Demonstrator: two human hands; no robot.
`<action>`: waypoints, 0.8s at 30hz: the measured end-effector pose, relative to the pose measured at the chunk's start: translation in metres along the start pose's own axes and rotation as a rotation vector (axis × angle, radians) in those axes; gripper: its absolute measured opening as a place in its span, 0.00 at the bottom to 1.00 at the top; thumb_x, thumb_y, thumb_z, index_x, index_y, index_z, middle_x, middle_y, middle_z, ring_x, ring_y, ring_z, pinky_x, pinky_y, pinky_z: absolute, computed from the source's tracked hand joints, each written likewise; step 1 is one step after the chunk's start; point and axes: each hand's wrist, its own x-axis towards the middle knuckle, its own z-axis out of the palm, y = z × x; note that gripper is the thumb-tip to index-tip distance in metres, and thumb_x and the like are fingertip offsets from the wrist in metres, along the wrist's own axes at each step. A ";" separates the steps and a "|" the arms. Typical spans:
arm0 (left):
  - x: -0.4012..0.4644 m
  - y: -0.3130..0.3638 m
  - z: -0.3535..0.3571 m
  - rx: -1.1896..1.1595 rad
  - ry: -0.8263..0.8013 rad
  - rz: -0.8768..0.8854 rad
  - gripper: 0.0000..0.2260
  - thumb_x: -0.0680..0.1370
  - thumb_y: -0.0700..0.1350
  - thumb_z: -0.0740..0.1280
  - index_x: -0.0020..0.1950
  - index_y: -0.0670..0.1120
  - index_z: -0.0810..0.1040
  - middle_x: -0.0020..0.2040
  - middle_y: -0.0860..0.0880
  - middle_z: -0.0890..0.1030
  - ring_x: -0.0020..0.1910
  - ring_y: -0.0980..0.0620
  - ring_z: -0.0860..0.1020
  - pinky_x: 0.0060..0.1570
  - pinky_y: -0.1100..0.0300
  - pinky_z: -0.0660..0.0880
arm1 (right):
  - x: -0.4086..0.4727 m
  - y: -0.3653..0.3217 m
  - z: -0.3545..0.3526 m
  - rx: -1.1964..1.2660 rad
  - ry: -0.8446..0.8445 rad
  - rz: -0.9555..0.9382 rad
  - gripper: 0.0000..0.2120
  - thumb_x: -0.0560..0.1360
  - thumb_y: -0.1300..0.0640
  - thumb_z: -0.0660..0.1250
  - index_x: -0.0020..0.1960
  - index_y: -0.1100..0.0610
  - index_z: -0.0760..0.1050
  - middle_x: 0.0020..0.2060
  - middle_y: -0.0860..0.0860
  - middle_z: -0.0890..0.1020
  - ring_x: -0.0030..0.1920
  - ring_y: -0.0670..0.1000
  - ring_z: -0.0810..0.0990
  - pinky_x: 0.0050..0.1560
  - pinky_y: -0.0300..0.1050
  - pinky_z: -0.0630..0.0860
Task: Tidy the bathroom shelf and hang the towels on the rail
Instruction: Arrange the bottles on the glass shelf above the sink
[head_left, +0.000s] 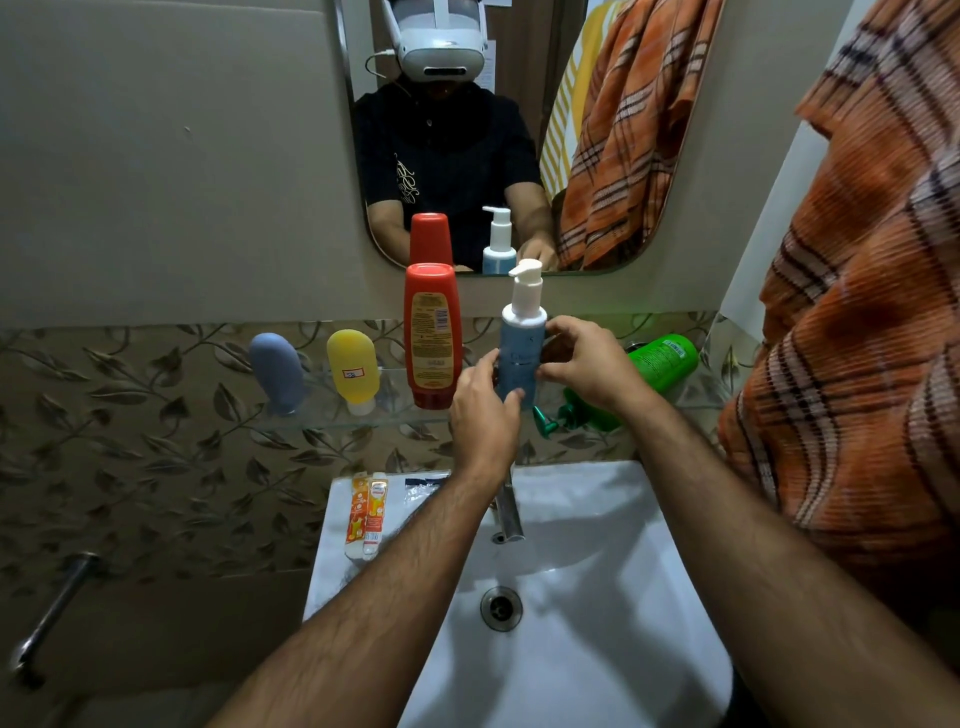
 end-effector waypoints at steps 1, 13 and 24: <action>0.000 0.001 0.000 0.008 0.004 0.001 0.25 0.76 0.41 0.71 0.72 0.49 0.69 0.67 0.50 0.74 0.64 0.53 0.73 0.62 0.56 0.73 | 0.000 0.000 0.000 -0.001 0.004 0.002 0.19 0.67 0.65 0.77 0.55 0.54 0.78 0.46 0.49 0.86 0.47 0.47 0.84 0.50 0.43 0.79; -0.010 0.003 -0.001 0.030 0.042 0.028 0.25 0.77 0.41 0.69 0.74 0.47 0.68 0.67 0.50 0.73 0.63 0.56 0.72 0.62 0.62 0.69 | -0.007 0.002 0.007 -0.048 0.075 -0.014 0.20 0.69 0.65 0.76 0.60 0.56 0.79 0.49 0.51 0.85 0.48 0.48 0.83 0.56 0.45 0.79; -0.041 -0.005 0.014 -0.114 -0.128 -0.127 0.14 0.74 0.58 0.70 0.52 0.49 0.81 0.39 0.57 0.80 0.42 0.57 0.80 0.43 0.59 0.77 | -0.044 0.038 -0.027 -0.401 0.209 -0.040 0.26 0.66 0.72 0.64 0.61 0.55 0.79 0.60 0.54 0.79 0.63 0.58 0.74 0.65 0.52 0.71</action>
